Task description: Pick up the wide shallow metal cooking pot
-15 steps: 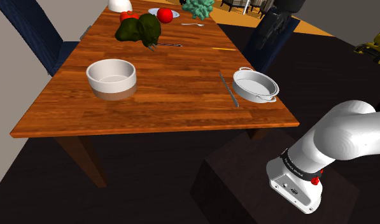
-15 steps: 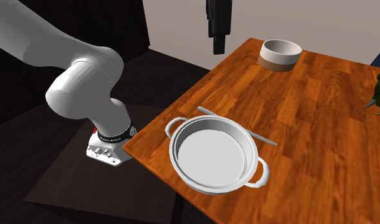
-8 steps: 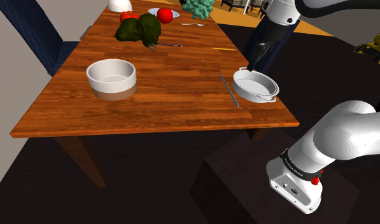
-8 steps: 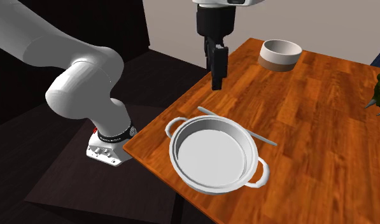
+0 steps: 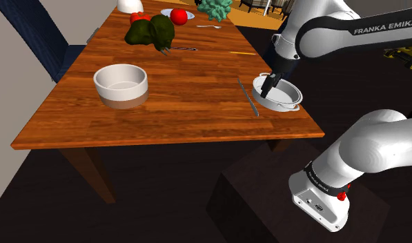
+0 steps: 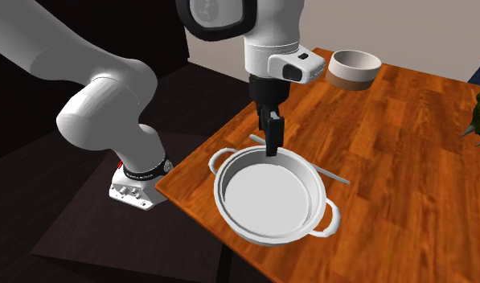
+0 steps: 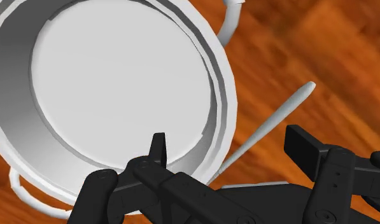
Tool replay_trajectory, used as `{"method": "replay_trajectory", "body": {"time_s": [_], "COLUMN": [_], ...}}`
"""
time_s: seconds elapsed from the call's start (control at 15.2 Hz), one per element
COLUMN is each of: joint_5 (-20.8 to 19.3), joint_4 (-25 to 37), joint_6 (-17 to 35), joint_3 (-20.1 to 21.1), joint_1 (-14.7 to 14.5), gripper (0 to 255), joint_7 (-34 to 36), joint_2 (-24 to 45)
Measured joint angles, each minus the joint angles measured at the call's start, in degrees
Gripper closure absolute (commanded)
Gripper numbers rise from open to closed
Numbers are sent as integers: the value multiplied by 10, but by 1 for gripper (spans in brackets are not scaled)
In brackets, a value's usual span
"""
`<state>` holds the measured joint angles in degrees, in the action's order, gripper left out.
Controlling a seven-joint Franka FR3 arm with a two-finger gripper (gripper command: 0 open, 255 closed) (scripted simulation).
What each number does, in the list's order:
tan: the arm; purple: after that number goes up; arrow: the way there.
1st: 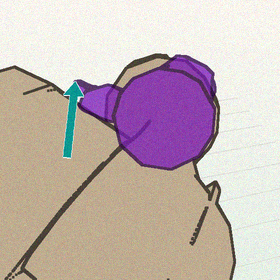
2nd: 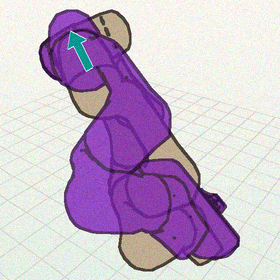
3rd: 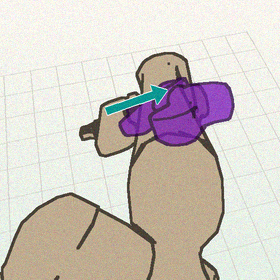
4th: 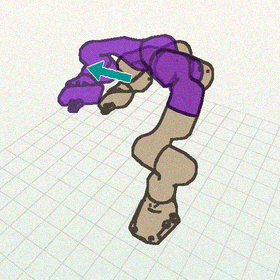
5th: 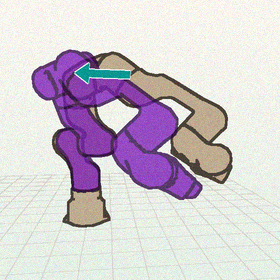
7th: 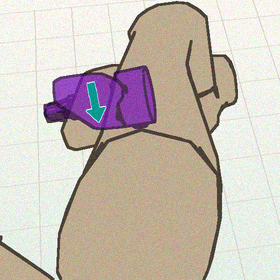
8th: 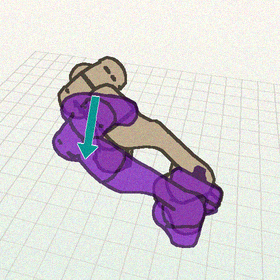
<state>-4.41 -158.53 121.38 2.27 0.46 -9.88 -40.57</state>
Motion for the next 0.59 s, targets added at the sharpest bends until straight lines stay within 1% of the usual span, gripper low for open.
{"method": "replay_trajectory", "body": {"time_s": [0.46,0.53,0.59], "joint_5": [-6,-6,-6], "joint_4": [-40,-42,-43], "joint_6": [69,72,74], "joint_3": [1,1,1], "joint_1": [3,3,4], "gripper": [0,255,255], "joint_7": [5,5,5], "joint_2": [28,30,31]}}
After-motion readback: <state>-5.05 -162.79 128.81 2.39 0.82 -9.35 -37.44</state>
